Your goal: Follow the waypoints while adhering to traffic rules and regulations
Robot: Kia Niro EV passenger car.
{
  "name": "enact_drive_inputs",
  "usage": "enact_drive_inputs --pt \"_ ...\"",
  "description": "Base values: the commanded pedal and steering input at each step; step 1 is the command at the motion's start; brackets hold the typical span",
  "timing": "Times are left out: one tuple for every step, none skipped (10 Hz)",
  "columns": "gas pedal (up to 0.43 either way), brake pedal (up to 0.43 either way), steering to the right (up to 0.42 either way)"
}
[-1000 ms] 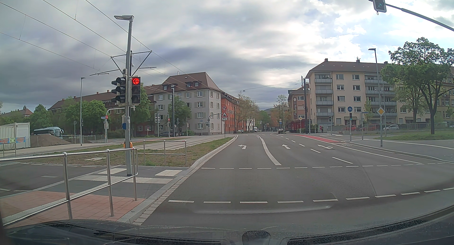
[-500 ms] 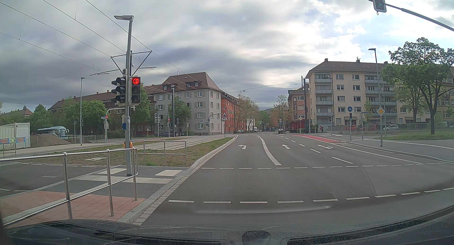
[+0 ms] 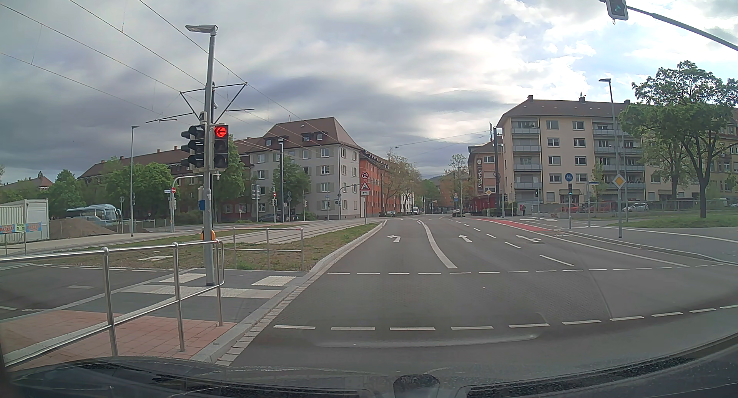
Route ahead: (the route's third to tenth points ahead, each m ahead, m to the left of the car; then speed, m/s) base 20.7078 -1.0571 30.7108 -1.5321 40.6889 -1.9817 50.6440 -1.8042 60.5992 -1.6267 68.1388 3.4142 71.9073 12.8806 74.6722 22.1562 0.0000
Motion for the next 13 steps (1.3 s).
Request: enact_drive_inputs --pt "0.000 0.250 0.011" --pt "0.000 0.250 0.010" --pt "0.000 0.250 0.010" --pt "0.000 0.250 0.009" --pt "0.000 0.250 0.009" --pt "0.000 0.250 0.009" --pt "0.000 0.250 0.009" --pt "0.000 0.250 0.009" --pt "0.000 0.250 0.009" --pt "0.000 0.250 0.009" --pt "0.000 0.250 0.009" --pt "0.000 0.250 0.009" --pt "0.000 0.250 0.009"
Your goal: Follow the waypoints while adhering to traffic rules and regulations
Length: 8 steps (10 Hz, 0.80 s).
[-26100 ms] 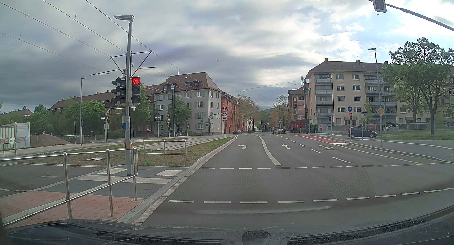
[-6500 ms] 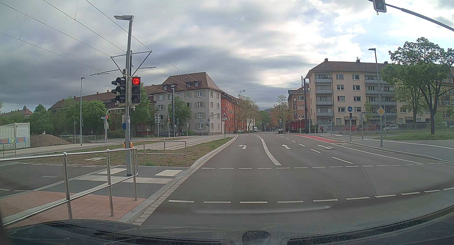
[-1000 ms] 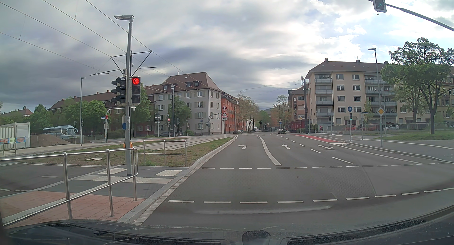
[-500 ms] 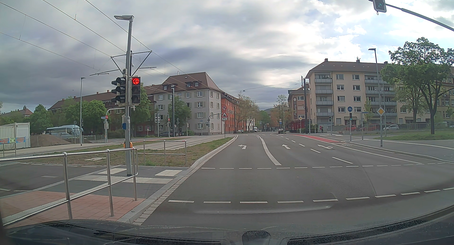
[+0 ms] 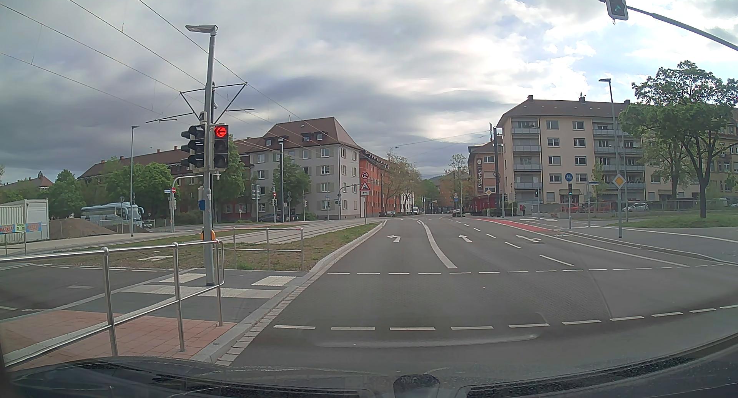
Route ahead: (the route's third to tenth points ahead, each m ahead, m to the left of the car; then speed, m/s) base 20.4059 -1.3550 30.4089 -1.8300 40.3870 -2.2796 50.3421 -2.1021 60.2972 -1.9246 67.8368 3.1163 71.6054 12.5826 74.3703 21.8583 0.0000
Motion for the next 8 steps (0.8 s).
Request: enact_drive_inputs --pt "0.000 0.250 0.009" --pt "0.000 0.250 0.009" --pt "0.000 0.250 0.009" --pt "0.000 0.250 0.009" --pt "0.000 0.250 0.009" --pt "0.000 0.250 0.009" --pt "0.000 0.250 0.009" --pt "0.000 0.250 0.009"
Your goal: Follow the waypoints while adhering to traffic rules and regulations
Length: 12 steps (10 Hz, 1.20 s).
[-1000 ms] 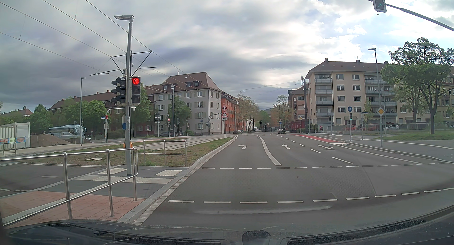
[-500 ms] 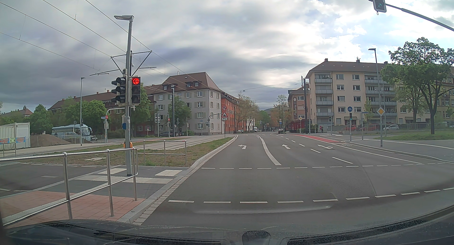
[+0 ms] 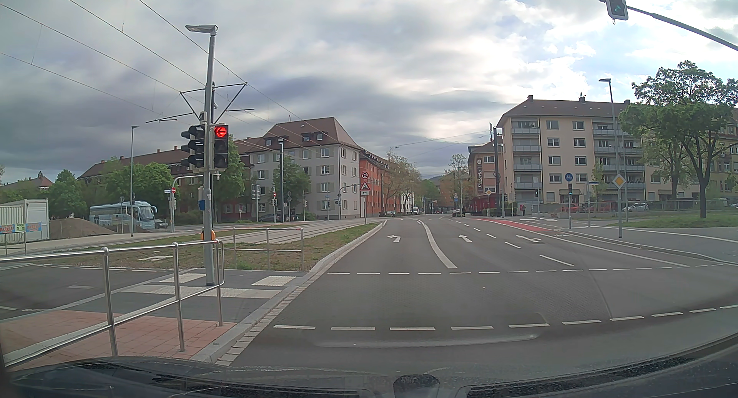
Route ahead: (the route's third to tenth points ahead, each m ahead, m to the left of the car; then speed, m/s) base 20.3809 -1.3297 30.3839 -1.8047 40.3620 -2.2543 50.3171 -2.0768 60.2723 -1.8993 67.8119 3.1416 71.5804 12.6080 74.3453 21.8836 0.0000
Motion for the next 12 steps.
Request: enact_drive_inputs --pt "0.000 0.250 0.009" --pt "0.000 0.250 0.008" --pt "0.000 0.250 0.005" --pt "0.000 0.256 0.000" --pt "0.000 0.250 -0.002" --pt "0.000 0.256 -0.001" --pt "0.000 0.256 0.003" --pt "0.000 0.256 0.005" --pt "0.000 0.256 0.005" --pt "0.000 0.256 0.005" --pt "0.000 0.256 0.005" --pt "0.000 0.256 0.006"
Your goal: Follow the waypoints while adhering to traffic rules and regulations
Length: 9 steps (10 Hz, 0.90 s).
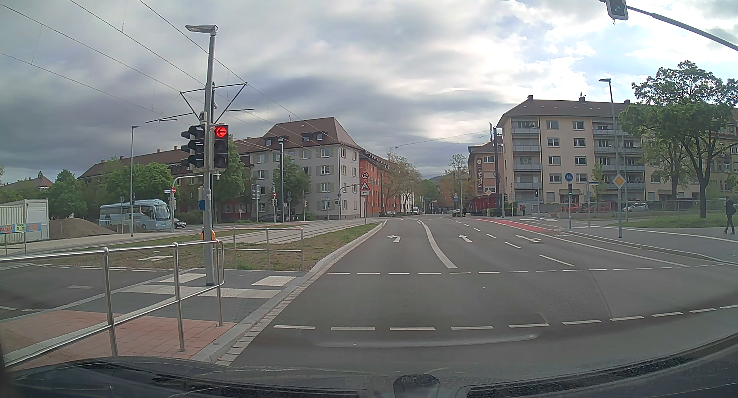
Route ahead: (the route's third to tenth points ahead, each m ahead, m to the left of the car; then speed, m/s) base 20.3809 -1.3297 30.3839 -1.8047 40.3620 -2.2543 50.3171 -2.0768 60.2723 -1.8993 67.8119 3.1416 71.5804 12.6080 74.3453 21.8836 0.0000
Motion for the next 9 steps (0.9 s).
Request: enact_drive_inputs --pt "0.000 0.256 0.006" --pt "0.000 0.256 0.006" --pt "0.000 0.256 0.006" --pt "0.000 0.256 0.005" --pt "0.000 0.250 0.005" --pt "0.000 0.256 0.005" --pt "0.000 0.256 0.005" --pt "0.000 0.256 0.005" --pt "0.000 0.256 0.005"
